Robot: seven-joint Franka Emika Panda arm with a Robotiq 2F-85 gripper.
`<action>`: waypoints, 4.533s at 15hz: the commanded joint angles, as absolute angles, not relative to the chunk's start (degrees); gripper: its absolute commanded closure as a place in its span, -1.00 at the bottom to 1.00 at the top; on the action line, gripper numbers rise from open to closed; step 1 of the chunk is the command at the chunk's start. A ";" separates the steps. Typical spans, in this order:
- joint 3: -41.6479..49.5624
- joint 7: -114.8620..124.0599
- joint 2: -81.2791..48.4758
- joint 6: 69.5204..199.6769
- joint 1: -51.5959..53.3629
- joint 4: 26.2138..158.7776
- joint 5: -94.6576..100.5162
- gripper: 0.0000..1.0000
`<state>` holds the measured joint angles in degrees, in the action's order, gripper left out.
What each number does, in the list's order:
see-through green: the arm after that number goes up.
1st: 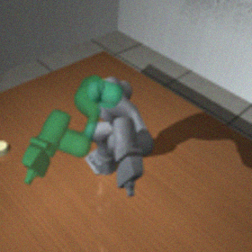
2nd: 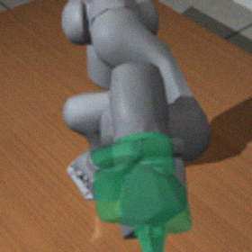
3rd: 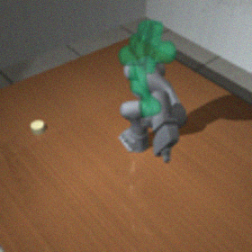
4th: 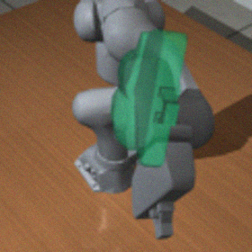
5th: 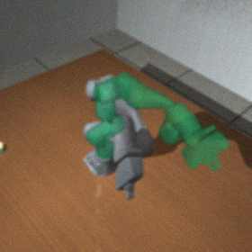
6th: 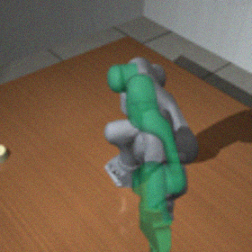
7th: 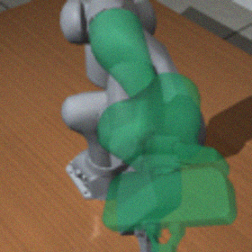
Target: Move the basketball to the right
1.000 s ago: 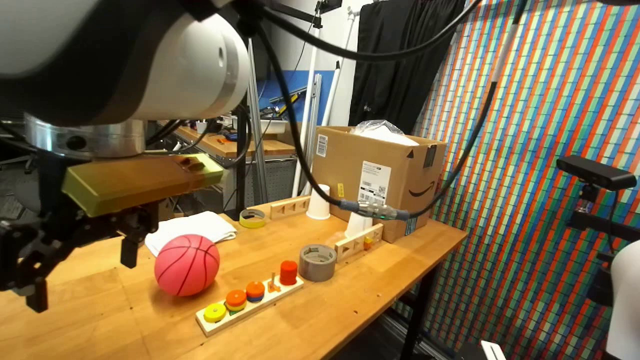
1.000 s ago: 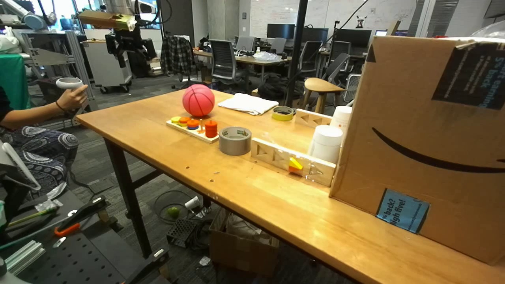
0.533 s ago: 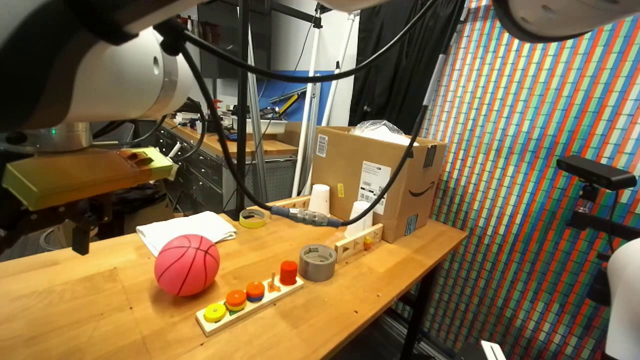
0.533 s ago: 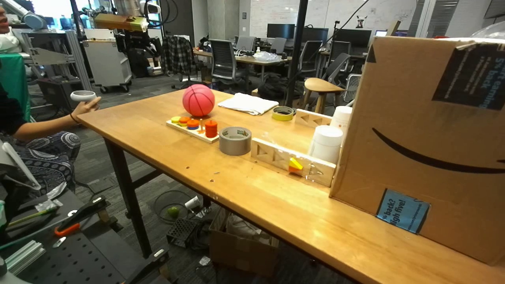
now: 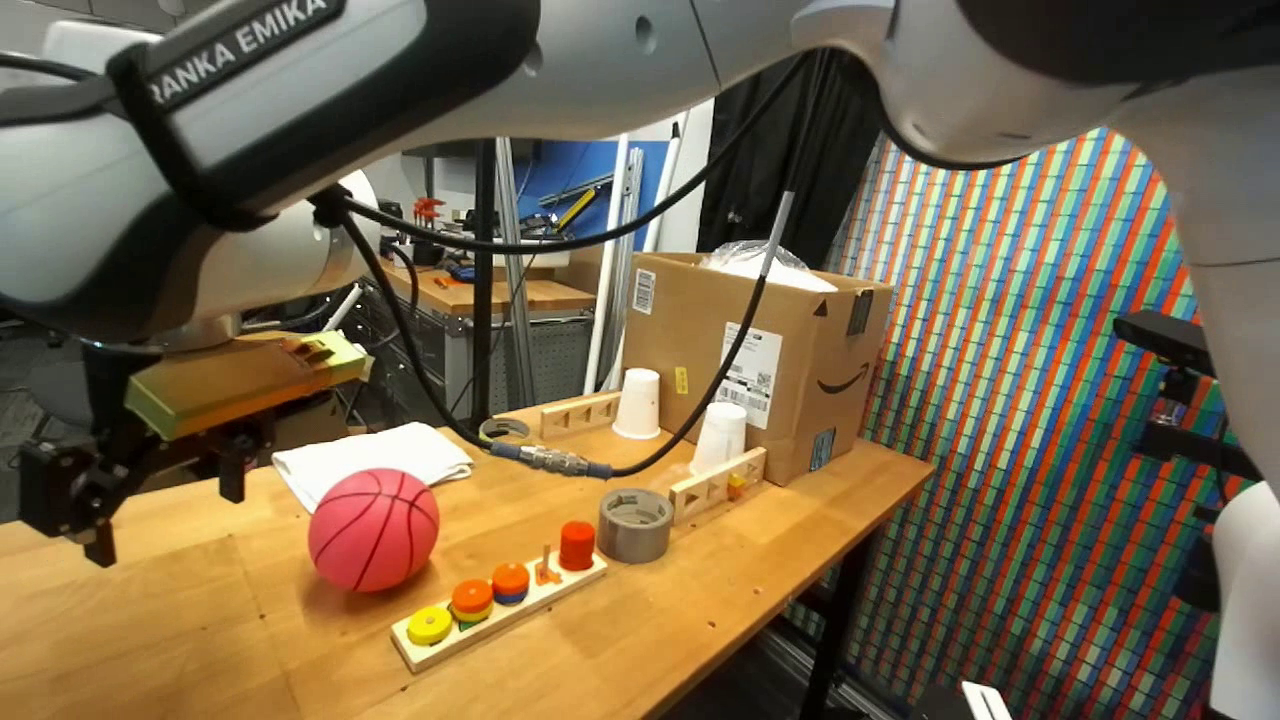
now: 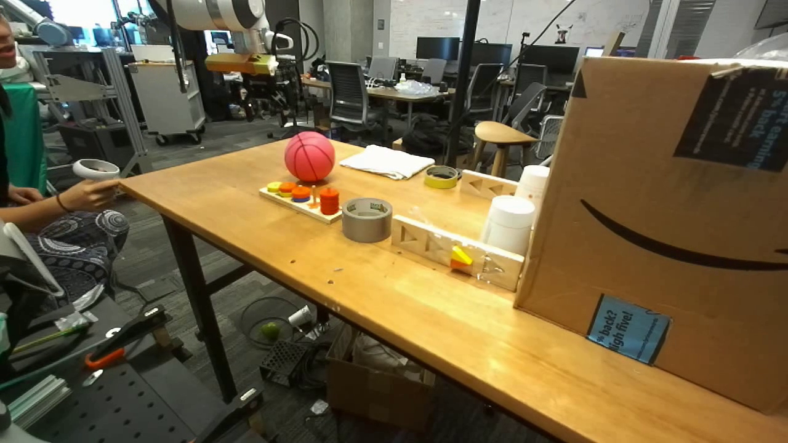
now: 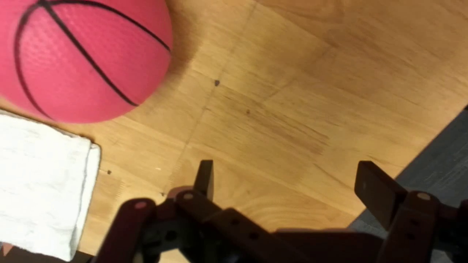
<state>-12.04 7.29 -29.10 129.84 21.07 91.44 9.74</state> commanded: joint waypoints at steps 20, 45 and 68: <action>4.70 16.73 -28.01 121.24 14.22 92.81 32.30 -1.00; -17.59 31.89 -9.61 138.61 21.54 118.67 35.49 -1.00; -17.35 10.17 -16.74 143.42 26.79 115.52 25.00 -1.00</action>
